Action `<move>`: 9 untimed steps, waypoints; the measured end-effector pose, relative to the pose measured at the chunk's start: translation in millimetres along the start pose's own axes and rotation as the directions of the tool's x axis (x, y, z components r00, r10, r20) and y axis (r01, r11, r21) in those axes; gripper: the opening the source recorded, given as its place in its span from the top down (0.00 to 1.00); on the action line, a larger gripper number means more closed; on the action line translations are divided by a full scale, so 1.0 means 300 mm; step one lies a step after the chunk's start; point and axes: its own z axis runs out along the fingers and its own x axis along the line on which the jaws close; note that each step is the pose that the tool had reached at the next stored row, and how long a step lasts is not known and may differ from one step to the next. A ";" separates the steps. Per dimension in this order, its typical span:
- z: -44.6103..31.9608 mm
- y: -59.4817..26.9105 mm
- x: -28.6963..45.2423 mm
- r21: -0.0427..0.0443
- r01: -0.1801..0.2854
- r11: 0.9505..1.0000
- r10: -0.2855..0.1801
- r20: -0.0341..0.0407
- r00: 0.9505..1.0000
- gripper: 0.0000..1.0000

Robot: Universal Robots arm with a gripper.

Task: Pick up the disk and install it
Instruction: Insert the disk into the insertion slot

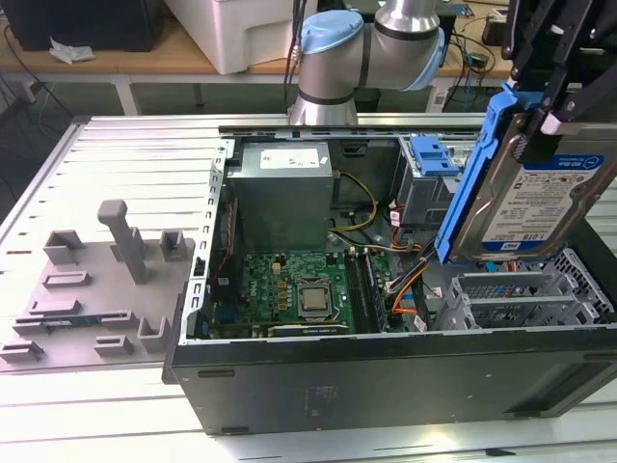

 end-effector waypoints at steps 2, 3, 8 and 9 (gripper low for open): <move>0.001 -0.015 0.000 0.000 -0.002 1.000 0.002 0.000 1.000 0.63; 0.001 -0.023 0.000 0.000 -0.004 1.000 0.004 0.001 1.000 0.63; 0.003 -0.057 0.001 0.000 -0.010 1.000 0.010 0.002 1.000 0.63; 0.004 -0.064 0.001 0.000 -0.011 1.000 0.011 0.002 1.000 0.63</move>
